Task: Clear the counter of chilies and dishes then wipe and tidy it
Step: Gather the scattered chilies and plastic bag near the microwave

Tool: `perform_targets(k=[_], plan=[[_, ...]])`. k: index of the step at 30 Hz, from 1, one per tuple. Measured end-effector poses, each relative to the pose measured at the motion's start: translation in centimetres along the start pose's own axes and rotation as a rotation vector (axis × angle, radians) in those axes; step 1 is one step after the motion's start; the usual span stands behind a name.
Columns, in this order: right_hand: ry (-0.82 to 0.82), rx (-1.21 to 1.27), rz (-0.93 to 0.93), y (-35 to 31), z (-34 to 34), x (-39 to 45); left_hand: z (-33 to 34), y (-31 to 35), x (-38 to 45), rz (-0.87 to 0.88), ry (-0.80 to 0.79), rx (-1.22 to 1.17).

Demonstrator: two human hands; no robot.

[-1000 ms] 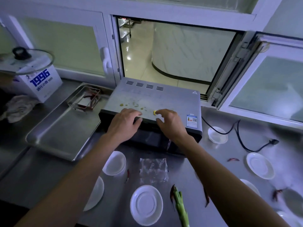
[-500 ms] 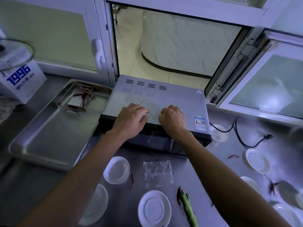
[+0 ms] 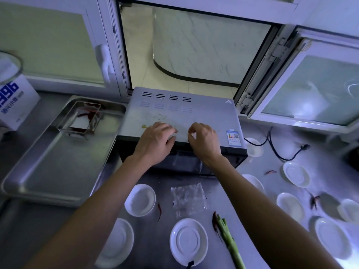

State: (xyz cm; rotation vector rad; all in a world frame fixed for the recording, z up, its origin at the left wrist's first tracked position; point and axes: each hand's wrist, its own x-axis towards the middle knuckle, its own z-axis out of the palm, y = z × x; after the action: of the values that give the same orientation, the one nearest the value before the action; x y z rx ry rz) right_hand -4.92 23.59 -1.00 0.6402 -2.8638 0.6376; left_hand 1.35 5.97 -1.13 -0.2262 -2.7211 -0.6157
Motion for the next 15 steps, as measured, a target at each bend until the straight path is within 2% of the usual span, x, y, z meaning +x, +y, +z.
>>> perform_targets(k=[5,11,15], plan=[[0.106,0.128,0.059,0.2,-0.3,-2.6,-0.1,0.9,-0.8,0.061,0.010,-0.021],[0.144,0.163,0.159,0.0,0.1,-6.2,0.6,1.8,-3.0,0.128,0.024,-0.061],[0.171,0.176,0.206,0.4,0.9,-8.9,1.7,2.2,-4.8,0.168,-0.020,-0.107]])
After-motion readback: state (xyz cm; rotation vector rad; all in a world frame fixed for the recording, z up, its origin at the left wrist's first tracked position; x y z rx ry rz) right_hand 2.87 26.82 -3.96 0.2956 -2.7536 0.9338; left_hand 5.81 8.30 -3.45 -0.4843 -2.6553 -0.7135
